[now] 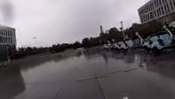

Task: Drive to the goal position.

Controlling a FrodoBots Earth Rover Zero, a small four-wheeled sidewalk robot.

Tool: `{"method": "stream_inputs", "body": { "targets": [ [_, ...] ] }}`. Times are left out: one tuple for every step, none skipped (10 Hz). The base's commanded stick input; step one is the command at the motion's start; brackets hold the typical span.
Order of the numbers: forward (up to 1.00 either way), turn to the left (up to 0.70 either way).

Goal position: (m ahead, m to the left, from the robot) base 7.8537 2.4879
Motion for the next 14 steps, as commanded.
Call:
{"method": "stream_inputs", "body": {
  "targets": [
    [1.00, 0.03],
    [1.00, 0.03],
    [1.00, 0.03],
    [1.00, 0.05],
    [1.00, 0.12],
    [1.00, 0.12],
    [1.00, 0.02],
    [1.00, 0.00],
    [1.00, 0.00],
    [1.00, 0.00],
    [1.00, 0.00],
    [1.00, 0.15],
    [1.00, 0.40],
    [1.00, 0.37]
  ]
}}
